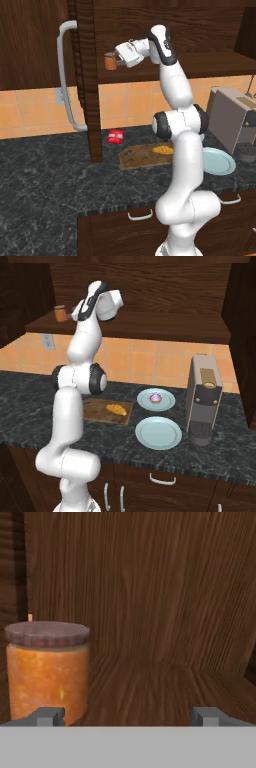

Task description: From the different types of pastries on the counter, select a croissant and place it on the cutting board. Then retrieve a jar of jam from the cabinet and place it alongside the croissant on the cutting board.

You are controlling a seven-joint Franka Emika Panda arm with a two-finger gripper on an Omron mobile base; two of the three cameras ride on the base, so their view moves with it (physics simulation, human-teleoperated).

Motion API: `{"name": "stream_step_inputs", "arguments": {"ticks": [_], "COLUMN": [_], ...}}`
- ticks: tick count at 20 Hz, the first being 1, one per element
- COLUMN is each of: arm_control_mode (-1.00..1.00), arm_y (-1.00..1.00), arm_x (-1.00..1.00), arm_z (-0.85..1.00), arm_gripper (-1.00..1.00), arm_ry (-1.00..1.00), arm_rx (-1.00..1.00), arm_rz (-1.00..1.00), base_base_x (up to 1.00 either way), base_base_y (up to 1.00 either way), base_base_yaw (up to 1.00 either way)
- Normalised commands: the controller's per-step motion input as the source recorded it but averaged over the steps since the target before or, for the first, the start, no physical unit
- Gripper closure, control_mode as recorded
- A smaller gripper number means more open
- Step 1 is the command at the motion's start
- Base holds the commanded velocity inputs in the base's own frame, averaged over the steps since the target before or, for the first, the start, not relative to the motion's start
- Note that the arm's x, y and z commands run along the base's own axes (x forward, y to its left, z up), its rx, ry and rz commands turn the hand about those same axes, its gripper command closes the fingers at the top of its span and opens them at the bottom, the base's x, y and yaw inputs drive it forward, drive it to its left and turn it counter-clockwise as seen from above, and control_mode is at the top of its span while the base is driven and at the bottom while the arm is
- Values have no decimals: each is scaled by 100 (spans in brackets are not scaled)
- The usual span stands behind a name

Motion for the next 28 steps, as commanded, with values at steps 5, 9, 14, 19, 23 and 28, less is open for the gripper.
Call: {"name": "stream_step_inputs", "arguments": {"ticks": [5,9,14,19,23,28], "arm_control_mode": [-100,-100,-100,-100,-100,-100], "arm_y": [13,6,-5,26,63,43], "arm_x": [12,-26,-80,-38,-3,-32], "arm_z": [0,-60,-76,-1,44,5], "arm_gripper": [-100,-100,-100,100,100,100], "arm_ry": [1,2,0,4,14,11], "arm_rx": [6,7,7,7,16,2], "arm_rz": [18,19,13,0,-8,-5], "base_base_x": [0,0,0,0,0,0], "base_base_y": [0,0,0,0,0,0], "base_base_yaw": [0,0,0,0,0,0]}}
